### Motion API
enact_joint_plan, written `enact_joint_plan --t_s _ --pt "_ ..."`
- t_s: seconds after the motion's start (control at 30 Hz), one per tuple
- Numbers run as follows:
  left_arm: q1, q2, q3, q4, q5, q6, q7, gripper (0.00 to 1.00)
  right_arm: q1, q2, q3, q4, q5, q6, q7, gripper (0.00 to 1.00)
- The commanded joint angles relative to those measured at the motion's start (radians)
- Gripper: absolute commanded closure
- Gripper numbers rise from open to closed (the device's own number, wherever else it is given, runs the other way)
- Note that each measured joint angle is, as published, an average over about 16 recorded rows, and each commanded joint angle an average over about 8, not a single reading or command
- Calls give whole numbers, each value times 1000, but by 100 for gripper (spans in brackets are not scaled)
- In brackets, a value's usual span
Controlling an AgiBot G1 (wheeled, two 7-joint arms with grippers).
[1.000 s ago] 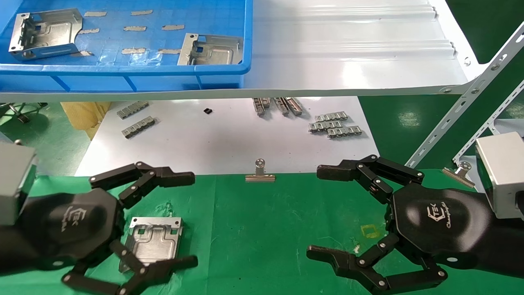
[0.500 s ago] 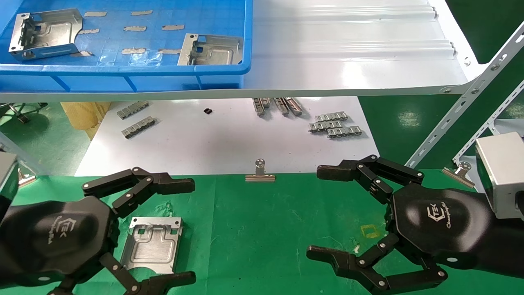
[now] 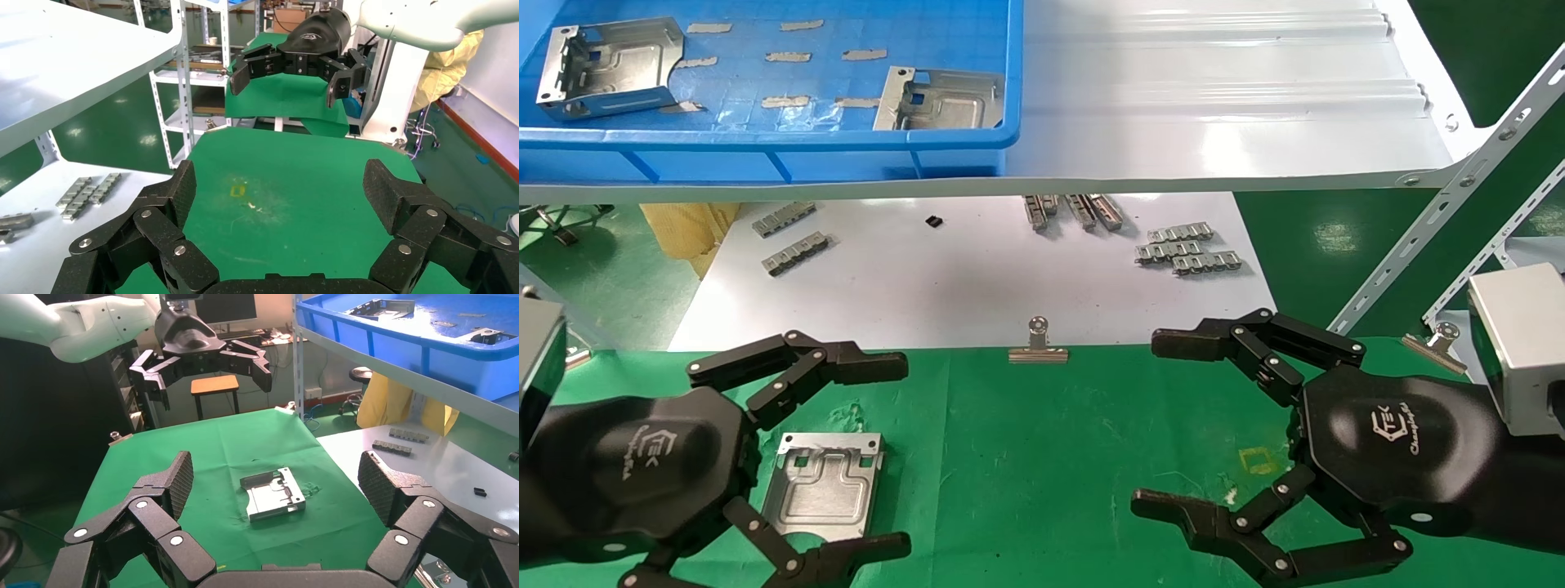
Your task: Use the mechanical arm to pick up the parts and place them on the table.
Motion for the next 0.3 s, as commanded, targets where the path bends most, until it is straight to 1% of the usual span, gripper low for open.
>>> enact_joint_plan --t_s 0.03,0.3 --pt "-1 1 1 2 1 0 0 0 0 0 0 0 0 0 0 0" --pt "-3 1 3 5 2 1 2 0 0 0 0 0 0 0 0 0"
